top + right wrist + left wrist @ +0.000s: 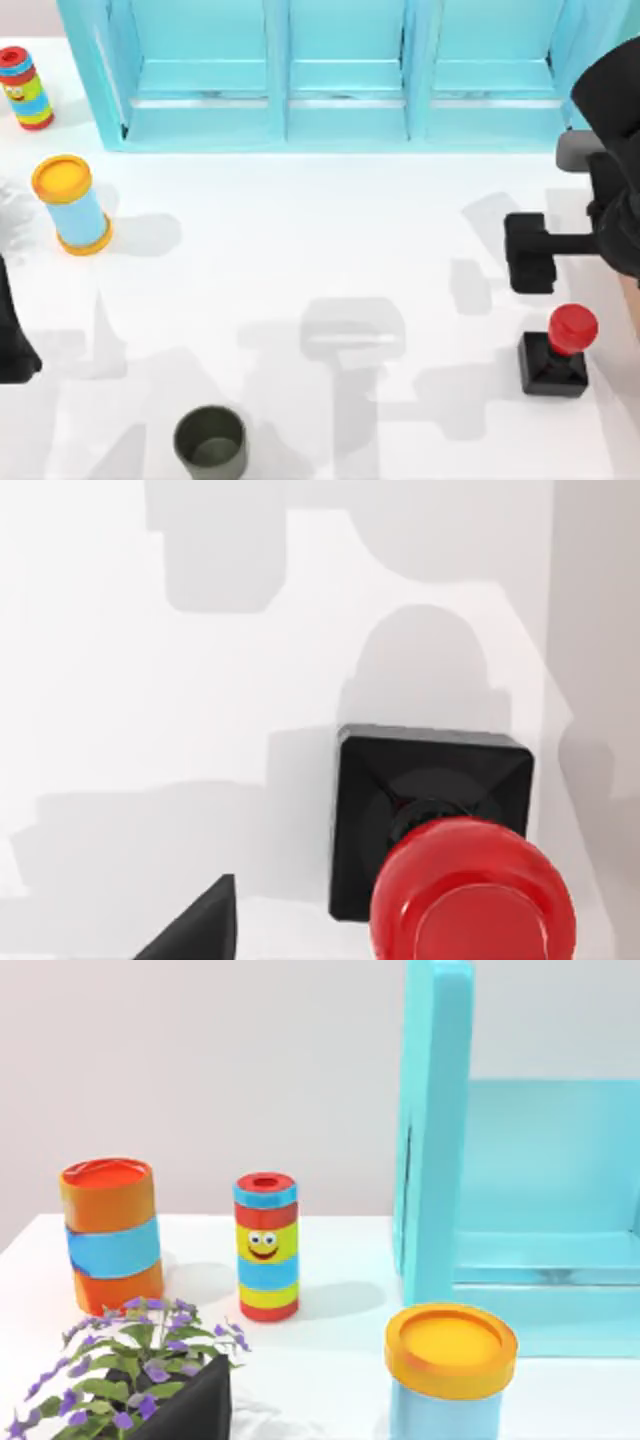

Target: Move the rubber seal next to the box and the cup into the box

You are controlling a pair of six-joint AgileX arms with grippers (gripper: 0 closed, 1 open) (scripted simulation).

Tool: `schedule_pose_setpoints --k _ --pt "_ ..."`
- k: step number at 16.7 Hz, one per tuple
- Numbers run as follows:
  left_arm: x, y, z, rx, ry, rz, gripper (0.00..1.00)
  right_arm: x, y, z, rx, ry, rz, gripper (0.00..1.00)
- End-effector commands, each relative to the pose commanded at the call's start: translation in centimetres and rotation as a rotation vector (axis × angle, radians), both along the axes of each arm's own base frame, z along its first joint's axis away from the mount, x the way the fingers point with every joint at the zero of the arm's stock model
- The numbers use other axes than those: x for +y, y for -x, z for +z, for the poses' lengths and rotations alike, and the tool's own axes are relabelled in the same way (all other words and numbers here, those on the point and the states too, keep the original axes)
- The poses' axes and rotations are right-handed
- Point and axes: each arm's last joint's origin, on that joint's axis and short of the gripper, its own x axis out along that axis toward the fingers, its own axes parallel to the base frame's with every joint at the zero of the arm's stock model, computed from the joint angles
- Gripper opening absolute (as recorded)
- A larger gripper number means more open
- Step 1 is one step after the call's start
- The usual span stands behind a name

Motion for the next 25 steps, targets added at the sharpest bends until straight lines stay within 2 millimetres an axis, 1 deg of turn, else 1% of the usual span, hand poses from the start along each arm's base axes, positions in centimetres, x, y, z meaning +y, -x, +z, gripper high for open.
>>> schedule_pose_setpoints --k 4,6,8,10,14,16,17,19,22,25 --pt "0.0 0.0 0.0 0.0 0.0 0.0 1.0 0.0 -0.1 3.2 0.004 0.002 0.0 1.0" --pt "0.0 0.0 0.0 0.0 0.0 0.0 1.0 -0.1 0.1 5.3 0.006 0.002 0.0 1.0" --pt "0.0 0.0 0.0 0.0 0.0 0.0 1.0 -0.2 0.4 6.9 -0.001 -0.001 -0.001 1.0" --pt "0.0 0.0 0.0 0.0 0.0 0.0 1.0 -0.3 0.5 7.3 -0.006 -0.003 -0.001 1.0" --pt "0.0 0.0 0.0 0.0 0.0 0.0 1.0 -0.1 0.4 7.2 -0.001 -0.002 0.002 1.0" --pt "0.0 0.0 0.0 0.0 0.0 0.0 1.0 1.0 0.2 7.0 0.023 -0.007 0.007 1.0" --pt "0.0 0.0 0.0 0.0 0.0 0.0 1.0 2.2 0.0 6.9 0.043 -0.009 0.011 1.0" --pt "0.0 0.0 0.0 0.0 0.0 0.0 1.0 5.6 -0.4 6.3 0.09 -0.007 0.021 1.0" --pt "0.0 0.0 0.0 0.0 0.0 0.0 1.0 12.8 -0.4 4.0 0.173 0.022 0.031 1.0" --pt "0.0 0.0 0.0 0.0 0.0 0.0 1.0 19.7 1.5 1.8 0.224 0.03 0.016 1.0"
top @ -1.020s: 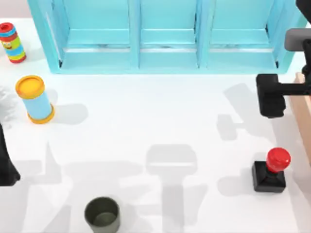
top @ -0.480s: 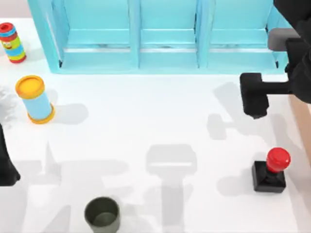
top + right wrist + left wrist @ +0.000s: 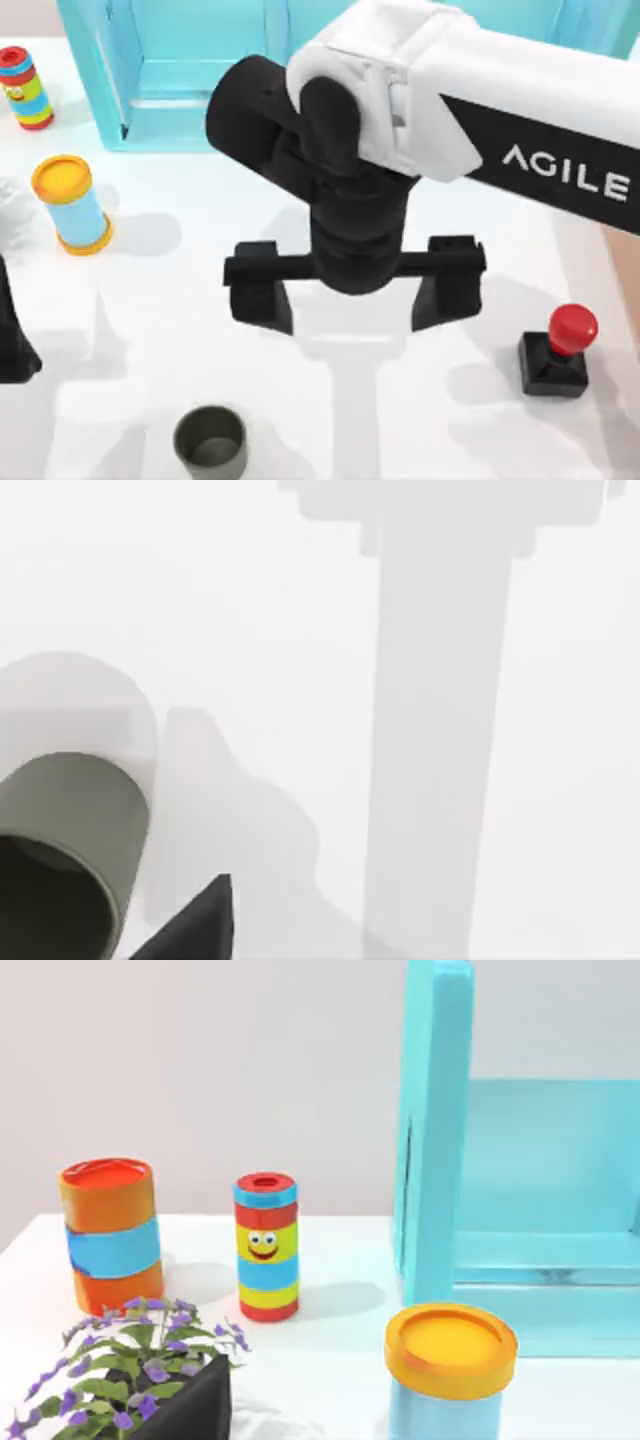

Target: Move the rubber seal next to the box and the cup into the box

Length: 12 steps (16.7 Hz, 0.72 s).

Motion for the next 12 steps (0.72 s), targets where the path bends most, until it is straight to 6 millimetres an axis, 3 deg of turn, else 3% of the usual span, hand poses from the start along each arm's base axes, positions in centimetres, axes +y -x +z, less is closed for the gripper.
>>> schedule_pose_setpoints --k 3,5,12 --pt "0.0 0.0 0.0 0.0 0.0 0.0 1.0 5.4 2.7 -1.8 0.027 -0.007 -0.019 1.0" --pt "0.0 0.0 0.0 0.0 0.0 0.0 1.0 7.4 4.2 -2.5 0.035 -0.015 -0.024 1.0" --pt "0.0 0.0 0.0 0.0 0.0 0.0 1.0 8.1 4.7 -3.3 0.038 -0.016 -0.025 1.0"
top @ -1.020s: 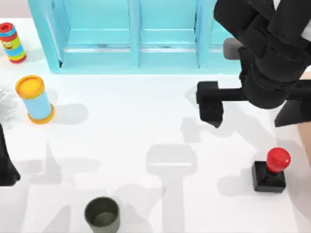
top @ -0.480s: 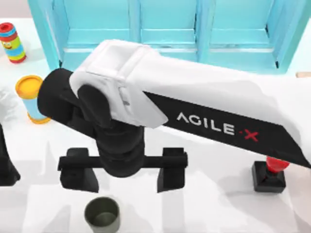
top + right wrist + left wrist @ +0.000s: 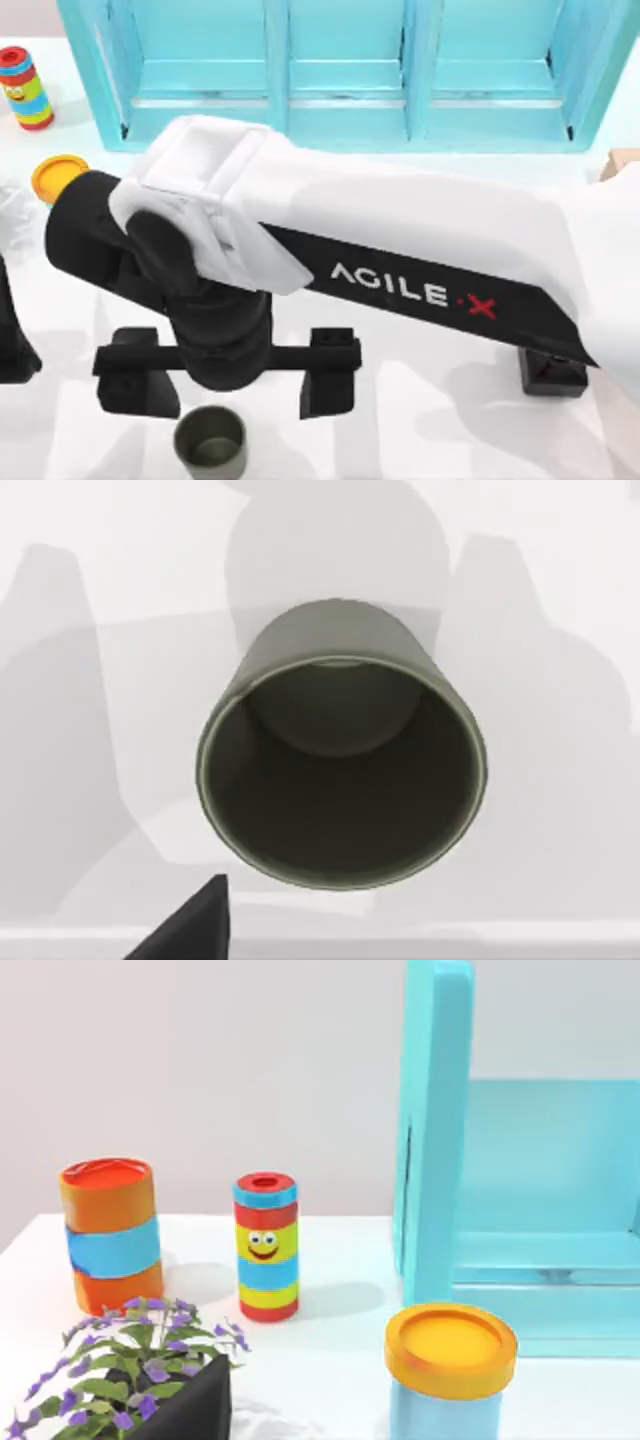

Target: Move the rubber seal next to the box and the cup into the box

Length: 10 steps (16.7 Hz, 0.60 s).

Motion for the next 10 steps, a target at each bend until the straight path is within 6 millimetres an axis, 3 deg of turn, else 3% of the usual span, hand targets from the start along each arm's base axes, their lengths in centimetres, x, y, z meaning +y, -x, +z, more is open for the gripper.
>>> schedule_pose_setpoints --k 7,10 --pt "0.0 0.0 0.0 0.0 0.0 0.0 1.0 0.2 0.0 -6.6 -0.002 -0.005 0.001 1.0" --pt "0.0 0.0 0.0 0.0 0.0 0.0 1.0 0.1 0.1 -7.5 0.0 -0.001 0.001 1.0"
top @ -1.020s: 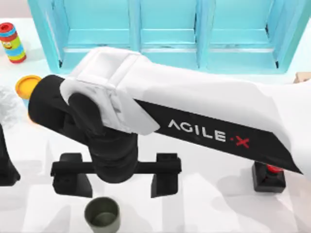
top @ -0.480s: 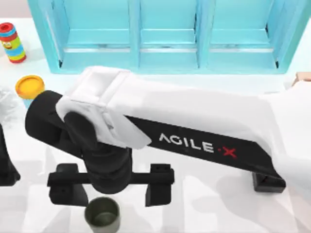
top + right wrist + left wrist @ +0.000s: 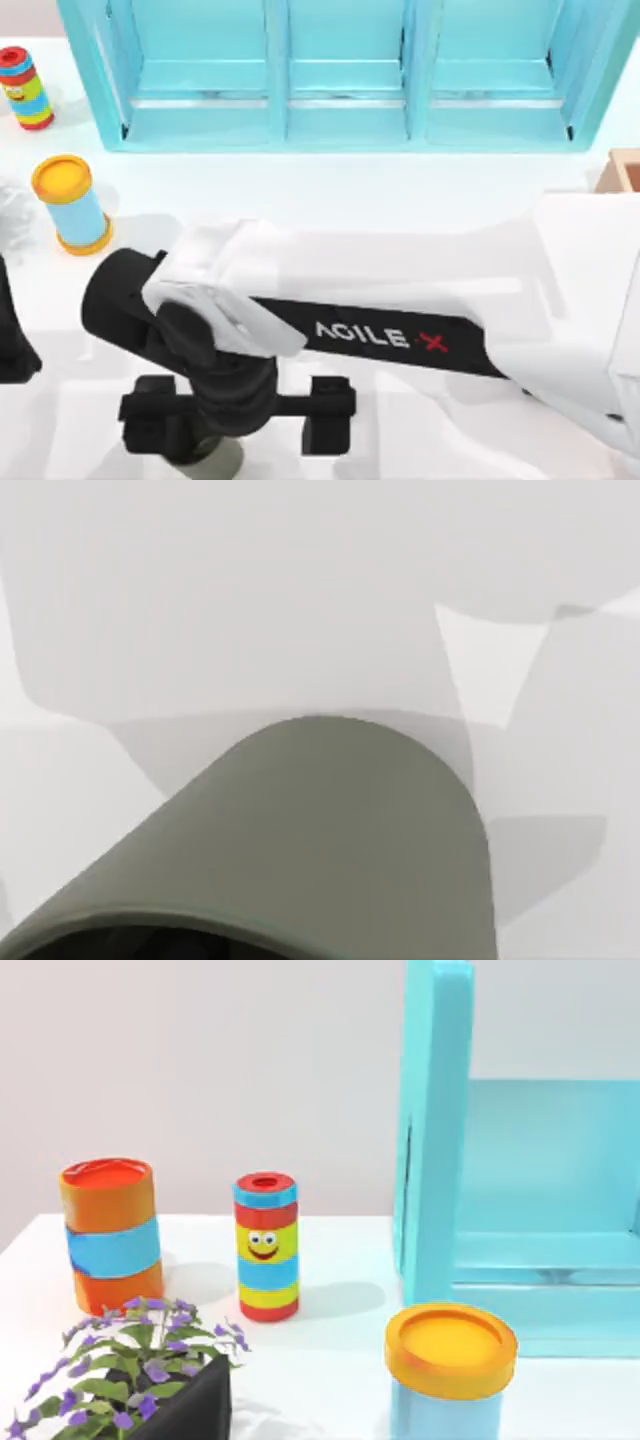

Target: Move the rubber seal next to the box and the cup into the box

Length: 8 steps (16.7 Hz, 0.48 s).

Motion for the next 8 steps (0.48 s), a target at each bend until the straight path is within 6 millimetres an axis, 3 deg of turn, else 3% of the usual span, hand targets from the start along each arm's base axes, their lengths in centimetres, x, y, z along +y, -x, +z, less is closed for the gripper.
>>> schedule_pose_setpoints --k 2,8 --pt "0.0 0.0 0.0 0.0 0.0 0.0 1.0 0.0 0.0 0.0 0.0 0.0 0.0 1.0" --pt "0.0 0.0 0.0 0.0 0.0 0.0 1.0 0.0 0.0 0.0 0.0 0.0 0.0 0.55"
